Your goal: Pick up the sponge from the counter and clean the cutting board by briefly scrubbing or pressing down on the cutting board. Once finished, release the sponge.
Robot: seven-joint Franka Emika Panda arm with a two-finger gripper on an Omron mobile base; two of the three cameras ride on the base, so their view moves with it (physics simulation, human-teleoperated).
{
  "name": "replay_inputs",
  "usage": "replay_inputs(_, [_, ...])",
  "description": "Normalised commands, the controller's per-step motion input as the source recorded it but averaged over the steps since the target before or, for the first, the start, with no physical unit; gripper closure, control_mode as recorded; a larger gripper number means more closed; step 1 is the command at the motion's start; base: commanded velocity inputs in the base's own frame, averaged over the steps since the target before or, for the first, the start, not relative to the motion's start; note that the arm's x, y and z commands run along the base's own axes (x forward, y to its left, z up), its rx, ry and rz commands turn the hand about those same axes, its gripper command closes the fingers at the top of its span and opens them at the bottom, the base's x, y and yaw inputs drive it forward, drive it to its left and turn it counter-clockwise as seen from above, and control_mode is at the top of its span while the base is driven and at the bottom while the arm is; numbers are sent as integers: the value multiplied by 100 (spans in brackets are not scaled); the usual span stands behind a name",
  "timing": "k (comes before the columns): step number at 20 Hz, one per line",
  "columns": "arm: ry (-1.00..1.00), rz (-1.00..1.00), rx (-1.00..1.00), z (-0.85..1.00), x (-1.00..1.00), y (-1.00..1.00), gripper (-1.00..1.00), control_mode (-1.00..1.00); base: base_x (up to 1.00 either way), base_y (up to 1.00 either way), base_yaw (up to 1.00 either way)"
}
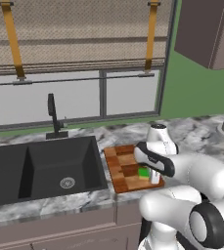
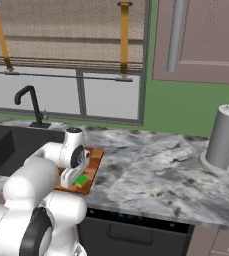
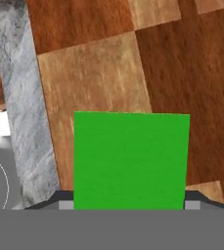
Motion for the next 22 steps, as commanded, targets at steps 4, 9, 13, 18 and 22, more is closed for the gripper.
replay_inputs(4, [0, 33, 4, -46, 6, -18, 100, -100, 0, 0, 0])
replay_inputs(9, [0, 25, 4, -57, -1, -15, 100, -100, 0, 0, 0])
replay_inputs(13, [0, 19, 4, -43, 22, -4, 100, -100, 0, 0, 0])
replay_inputs(18, [0, 15, 6, -25, 47, 0, 100, -100, 0, 0, 0])
replay_inputs(22, [0, 12, 6, -15, 69, 1, 100, -100, 0, 0, 0])
